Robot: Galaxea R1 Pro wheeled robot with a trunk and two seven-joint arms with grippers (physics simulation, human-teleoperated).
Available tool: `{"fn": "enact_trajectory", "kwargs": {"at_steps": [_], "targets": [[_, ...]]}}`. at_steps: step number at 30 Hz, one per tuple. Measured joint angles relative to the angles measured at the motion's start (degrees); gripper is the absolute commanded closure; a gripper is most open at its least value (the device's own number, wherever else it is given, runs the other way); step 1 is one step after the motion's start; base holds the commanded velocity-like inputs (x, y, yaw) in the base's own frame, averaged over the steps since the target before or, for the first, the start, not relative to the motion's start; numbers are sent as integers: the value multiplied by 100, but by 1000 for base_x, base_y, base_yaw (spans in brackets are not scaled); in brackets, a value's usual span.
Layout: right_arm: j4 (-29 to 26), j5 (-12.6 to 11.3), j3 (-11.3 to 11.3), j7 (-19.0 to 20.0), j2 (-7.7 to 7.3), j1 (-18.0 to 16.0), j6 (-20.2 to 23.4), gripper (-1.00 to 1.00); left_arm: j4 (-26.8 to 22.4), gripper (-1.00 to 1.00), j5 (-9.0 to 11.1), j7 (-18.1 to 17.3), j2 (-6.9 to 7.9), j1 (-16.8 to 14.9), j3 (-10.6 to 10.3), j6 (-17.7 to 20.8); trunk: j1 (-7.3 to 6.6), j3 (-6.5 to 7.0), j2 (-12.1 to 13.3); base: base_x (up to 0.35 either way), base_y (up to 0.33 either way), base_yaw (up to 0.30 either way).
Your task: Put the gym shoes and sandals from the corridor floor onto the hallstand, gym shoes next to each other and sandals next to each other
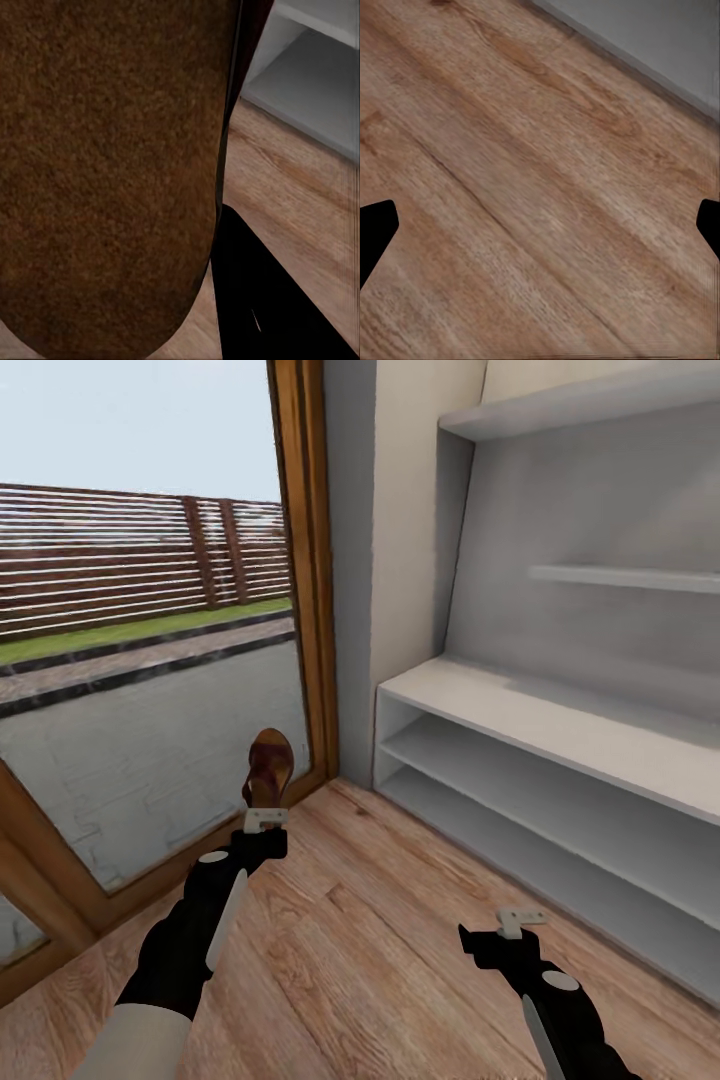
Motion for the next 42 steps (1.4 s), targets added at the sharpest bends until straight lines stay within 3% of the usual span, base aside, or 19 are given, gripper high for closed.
{"fn": "enact_trajectory", "kwargs": {"at_steps": [42], "targets": [[4,3,0,0,-2,0,-1,-100,0,100,-7,-8,0,9,-9,-14,2,0,0,-15,53,-291]]}}
